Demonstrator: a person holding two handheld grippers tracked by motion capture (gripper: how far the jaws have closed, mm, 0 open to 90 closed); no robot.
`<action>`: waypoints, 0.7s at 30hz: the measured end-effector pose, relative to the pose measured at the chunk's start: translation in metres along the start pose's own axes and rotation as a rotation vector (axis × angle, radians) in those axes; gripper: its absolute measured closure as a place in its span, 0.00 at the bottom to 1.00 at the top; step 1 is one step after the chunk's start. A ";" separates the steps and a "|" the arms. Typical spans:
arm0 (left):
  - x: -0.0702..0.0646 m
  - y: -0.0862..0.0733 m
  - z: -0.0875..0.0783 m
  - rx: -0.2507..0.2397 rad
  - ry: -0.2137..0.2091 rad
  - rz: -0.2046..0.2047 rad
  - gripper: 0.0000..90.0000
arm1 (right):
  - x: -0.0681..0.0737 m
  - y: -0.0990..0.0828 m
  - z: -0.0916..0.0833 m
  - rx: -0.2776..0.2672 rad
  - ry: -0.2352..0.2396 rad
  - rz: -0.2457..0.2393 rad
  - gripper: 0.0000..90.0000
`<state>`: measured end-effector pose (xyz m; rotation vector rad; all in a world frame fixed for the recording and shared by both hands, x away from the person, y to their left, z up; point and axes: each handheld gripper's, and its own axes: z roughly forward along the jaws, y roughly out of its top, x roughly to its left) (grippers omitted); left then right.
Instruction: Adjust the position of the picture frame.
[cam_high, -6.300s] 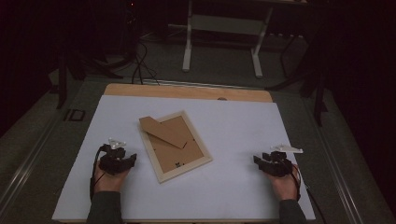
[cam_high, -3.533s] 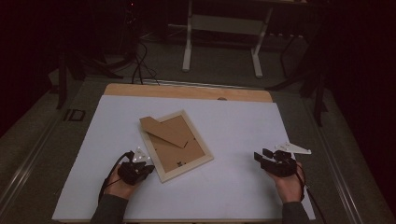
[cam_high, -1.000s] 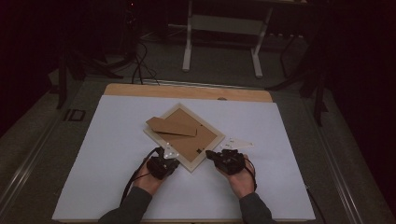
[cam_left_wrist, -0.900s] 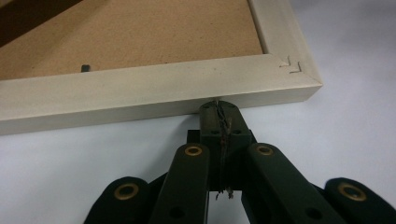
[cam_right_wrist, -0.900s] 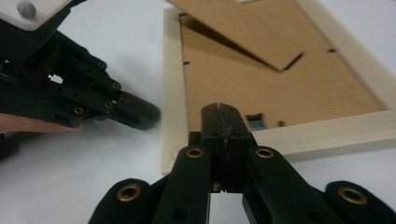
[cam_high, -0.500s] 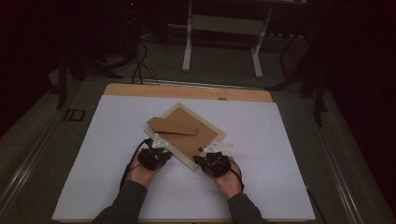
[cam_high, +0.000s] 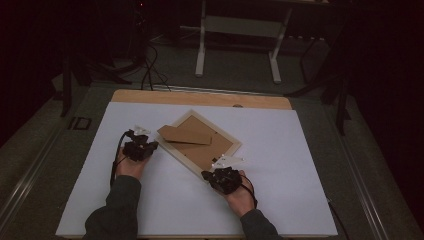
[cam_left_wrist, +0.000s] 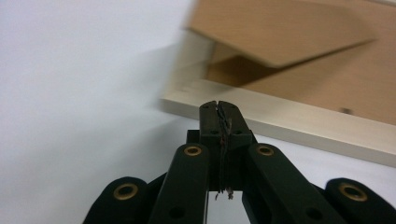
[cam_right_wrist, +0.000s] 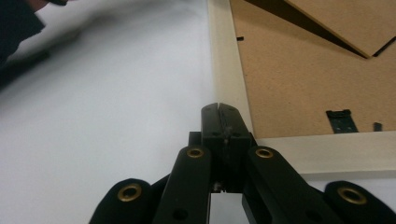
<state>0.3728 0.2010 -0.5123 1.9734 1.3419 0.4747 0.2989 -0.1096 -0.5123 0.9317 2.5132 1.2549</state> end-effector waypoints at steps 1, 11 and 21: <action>0.003 0.001 0.001 0.006 0.009 0.004 1.00 | 0.000 0.000 0.000 0.001 0.002 -0.001 1.00; 0.019 0.015 0.019 0.013 0.034 0.014 1.00 | 0.003 -0.002 -0.005 0.008 -0.002 -0.026 1.00; 0.024 0.021 0.032 0.046 0.048 0.027 1.00 | -0.004 -0.016 -0.020 0.021 -0.029 -0.037 1.00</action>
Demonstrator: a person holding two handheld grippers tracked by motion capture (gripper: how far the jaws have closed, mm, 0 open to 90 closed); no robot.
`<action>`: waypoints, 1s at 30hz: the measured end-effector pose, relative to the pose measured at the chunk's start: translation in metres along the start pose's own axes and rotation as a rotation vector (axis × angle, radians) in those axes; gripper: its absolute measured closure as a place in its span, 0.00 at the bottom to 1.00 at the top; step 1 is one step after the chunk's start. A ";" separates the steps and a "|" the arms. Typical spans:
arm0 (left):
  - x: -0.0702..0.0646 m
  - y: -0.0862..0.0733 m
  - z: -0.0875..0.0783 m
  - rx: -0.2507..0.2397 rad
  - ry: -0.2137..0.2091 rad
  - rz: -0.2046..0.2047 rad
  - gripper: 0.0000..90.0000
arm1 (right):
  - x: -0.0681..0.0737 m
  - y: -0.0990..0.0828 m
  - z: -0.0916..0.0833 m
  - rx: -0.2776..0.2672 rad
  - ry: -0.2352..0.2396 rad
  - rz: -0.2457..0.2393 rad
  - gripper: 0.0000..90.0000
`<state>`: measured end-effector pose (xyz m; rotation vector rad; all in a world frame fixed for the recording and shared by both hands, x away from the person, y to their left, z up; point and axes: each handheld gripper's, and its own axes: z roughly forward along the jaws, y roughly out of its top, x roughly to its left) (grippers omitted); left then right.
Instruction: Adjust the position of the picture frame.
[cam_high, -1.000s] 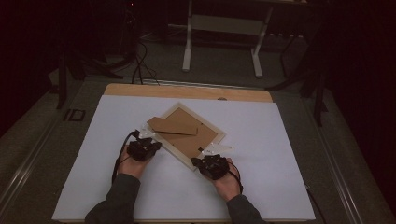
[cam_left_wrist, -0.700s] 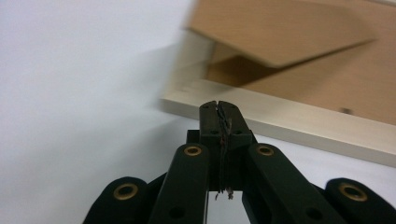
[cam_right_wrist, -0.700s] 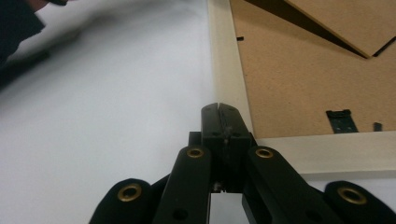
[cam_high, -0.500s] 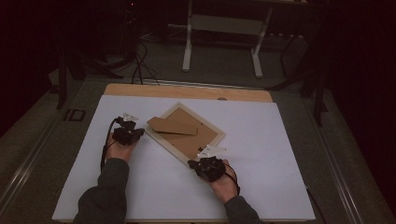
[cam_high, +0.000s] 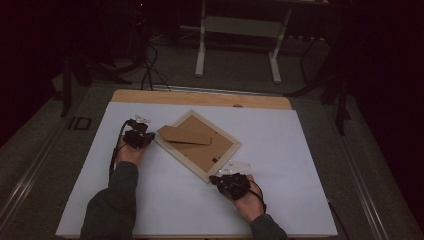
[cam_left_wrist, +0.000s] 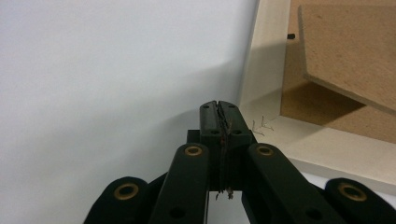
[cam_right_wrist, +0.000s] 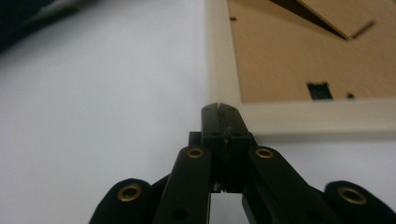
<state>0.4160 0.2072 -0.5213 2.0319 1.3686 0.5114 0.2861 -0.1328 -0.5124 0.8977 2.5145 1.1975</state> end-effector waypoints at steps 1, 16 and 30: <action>0.000 0.001 0.001 0.004 0.002 0.002 1.00 | -0.002 -0.003 -0.001 0.003 -0.007 0.008 1.00; -0.001 -0.002 0.008 0.038 -0.002 -0.009 1.00 | -0.016 -0.016 -0.010 -0.001 -0.042 0.039 1.00; -0.007 -0.015 0.000 0.020 -0.040 -0.035 1.00 | -0.030 -0.021 -0.018 -0.001 -0.065 0.083 1.00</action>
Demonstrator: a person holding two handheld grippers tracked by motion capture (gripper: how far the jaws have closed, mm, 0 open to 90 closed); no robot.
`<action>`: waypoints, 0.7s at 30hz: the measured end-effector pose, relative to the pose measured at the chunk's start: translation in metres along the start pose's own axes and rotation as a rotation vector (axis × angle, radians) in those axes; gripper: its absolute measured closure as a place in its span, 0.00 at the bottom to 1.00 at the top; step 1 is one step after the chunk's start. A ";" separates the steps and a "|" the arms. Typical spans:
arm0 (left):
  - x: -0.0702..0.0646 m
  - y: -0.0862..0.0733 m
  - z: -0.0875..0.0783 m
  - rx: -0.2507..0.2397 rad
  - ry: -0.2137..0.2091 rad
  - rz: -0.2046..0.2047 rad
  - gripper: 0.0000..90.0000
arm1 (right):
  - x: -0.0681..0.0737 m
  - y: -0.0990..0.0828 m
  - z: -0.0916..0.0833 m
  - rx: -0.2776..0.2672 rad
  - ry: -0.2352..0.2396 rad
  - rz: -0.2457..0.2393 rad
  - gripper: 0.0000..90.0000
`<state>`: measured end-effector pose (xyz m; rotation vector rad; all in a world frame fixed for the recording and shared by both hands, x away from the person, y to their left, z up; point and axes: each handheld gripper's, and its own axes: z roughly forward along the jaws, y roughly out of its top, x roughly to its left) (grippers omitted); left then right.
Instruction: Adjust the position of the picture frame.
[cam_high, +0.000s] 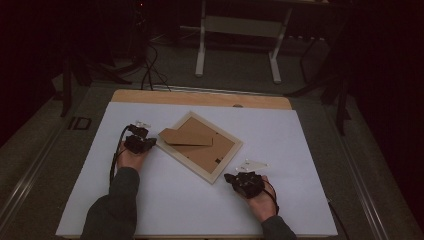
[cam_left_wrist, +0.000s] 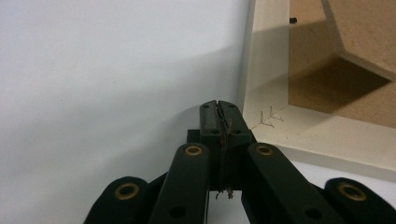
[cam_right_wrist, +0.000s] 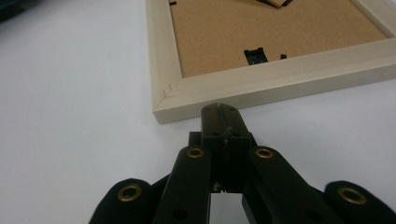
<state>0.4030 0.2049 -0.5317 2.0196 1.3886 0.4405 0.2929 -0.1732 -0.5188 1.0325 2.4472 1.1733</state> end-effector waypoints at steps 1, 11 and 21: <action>-0.001 0.000 0.000 0.001 0.003 0.000 1.00 | -0.001 -0.001 0.000 0.001 -0.002 0.000 1.00; -0.010 -0.003 -0.003 0.015 -0.003 0.018 1.00 | -0.006 -0.001 0.001 0.013 -0.017 0.007 1.00; -0.022 -0.008 -0.006 0.014 0.009 0.048 1.00 | -0.013 -0.005 0.001 0.023 -0.031 0.041 1.00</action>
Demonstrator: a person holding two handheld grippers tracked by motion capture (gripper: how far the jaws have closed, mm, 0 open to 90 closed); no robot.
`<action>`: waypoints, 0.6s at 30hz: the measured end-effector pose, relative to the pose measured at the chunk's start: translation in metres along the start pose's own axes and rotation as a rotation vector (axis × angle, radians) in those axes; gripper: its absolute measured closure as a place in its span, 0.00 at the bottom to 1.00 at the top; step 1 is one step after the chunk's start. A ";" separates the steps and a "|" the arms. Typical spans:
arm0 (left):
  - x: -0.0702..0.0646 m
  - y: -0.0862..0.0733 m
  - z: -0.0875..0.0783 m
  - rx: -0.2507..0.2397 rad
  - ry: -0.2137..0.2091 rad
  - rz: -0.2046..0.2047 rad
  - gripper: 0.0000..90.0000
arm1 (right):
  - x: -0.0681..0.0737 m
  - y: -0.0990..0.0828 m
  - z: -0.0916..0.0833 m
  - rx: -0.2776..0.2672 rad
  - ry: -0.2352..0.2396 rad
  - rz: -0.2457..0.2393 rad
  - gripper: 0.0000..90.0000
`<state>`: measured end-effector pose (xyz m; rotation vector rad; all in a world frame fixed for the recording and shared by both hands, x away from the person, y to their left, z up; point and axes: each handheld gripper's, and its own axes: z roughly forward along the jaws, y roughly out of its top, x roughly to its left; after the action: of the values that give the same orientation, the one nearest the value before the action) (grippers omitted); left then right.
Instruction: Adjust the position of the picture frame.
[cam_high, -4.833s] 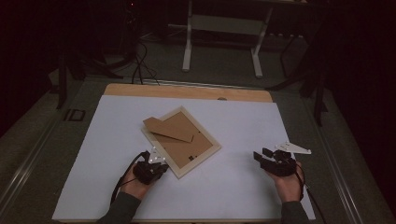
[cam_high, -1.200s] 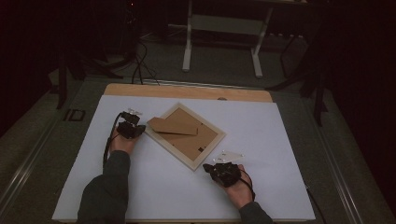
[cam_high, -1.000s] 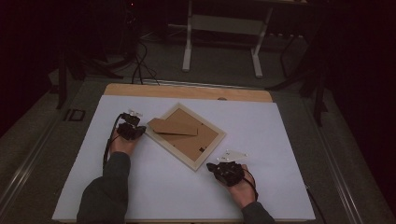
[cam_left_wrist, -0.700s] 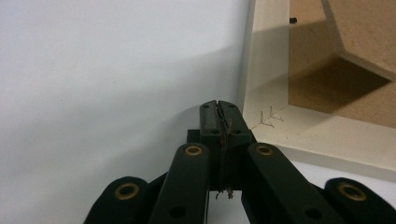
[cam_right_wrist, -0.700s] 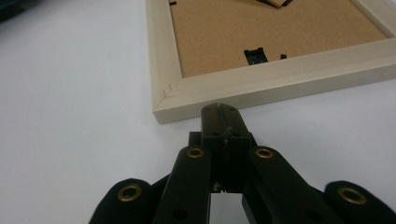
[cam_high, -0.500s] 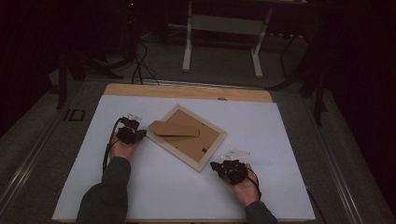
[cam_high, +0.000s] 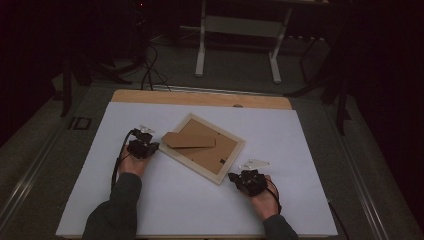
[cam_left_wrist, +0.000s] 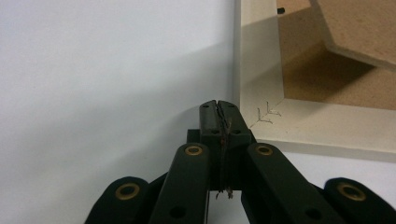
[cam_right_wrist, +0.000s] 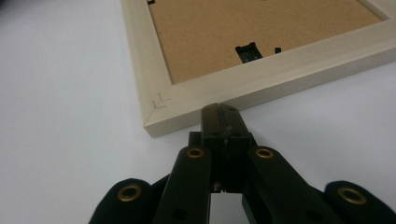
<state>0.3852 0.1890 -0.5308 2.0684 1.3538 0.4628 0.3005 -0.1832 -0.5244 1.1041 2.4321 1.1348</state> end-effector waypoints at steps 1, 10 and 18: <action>-0.001 0.000 0.000 -0.001 0.001 0.004 1.00 | -0.001 0.000 0.000 0.003 0.000 0.004 1.00; -0.009 -0.001 -0.002 0.019 -0.009 0.029 1.00 | -0.005 -0.001 0.001 0.017 -0.004 0.023 1.00; -0.018 -0.002 -0.005 0.038 -0.020 0.050 1.00 | -0.013 -0.004 -0.001 0.023 -0.010 0.056 1.00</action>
<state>0.3733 0.1748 -0.5276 2.1364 1.3117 0.4396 0.3068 -0.1946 -0.5280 1.1884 2.4262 1.1177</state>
